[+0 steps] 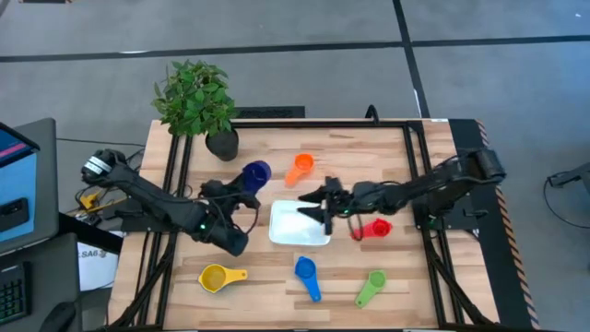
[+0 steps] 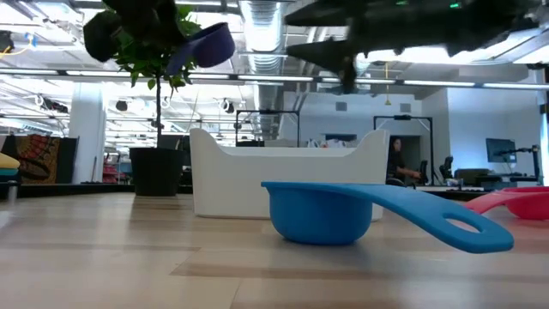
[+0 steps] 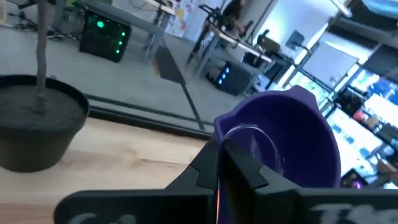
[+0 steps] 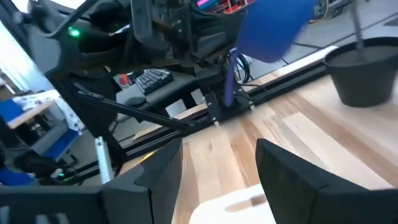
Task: Nest measuring cups in basket
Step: Stack the purple measuring cup into the yellow measuring cup
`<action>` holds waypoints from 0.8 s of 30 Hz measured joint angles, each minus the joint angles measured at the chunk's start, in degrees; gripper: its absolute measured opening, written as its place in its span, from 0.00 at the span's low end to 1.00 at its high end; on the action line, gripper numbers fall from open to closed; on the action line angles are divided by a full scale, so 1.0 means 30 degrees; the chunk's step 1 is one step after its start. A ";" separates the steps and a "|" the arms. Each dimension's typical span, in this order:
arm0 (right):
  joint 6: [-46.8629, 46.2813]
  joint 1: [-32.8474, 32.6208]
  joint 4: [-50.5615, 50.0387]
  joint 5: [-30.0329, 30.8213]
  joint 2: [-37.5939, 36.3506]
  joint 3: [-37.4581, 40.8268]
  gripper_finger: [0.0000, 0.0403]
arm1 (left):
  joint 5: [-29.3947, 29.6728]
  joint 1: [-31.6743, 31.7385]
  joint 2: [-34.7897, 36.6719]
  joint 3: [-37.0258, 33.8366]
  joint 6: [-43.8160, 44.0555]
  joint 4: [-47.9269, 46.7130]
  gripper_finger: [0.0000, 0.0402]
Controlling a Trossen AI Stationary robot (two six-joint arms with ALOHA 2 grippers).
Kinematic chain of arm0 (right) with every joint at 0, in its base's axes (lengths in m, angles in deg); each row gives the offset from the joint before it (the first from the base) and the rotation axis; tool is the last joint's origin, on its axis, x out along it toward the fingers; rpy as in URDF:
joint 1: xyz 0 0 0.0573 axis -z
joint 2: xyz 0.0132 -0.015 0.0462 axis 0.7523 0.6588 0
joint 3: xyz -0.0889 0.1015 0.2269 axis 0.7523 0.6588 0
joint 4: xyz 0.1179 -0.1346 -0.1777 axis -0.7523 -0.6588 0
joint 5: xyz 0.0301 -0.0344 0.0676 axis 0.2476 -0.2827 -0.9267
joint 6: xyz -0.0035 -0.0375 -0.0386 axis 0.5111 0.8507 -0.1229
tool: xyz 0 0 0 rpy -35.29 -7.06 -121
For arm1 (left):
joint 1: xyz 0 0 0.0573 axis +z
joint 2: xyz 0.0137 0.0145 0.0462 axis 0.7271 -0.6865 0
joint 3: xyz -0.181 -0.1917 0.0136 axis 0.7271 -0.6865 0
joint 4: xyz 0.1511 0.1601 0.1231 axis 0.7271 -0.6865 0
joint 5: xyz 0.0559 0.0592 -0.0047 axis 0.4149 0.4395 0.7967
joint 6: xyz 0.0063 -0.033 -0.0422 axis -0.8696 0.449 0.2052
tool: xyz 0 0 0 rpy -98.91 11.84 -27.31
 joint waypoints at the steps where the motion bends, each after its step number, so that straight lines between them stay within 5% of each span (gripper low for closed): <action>1: 0.0236 -0.0087 0.0027 -0.0015 0.0757 -0.0624 0.56 | 0.0072 -0.0052 -0.0168 -0.0037 0.0338 0.0033 0.00; 11: 0.1296 -0.0176 -0.0594 -0.0013 0.5453 -0.5663 0.51 | 0.0160 -0.0889 -0.0831 -0.0037 -0.1223 0.3569 0.00; 24: 0.2082 0.0064 -0.1040 0.0035 0.5842 -0.7322 0.44 | 0.0261 -0.1373 -0.0809 -0.0019 -0.8830 1.0463 0.00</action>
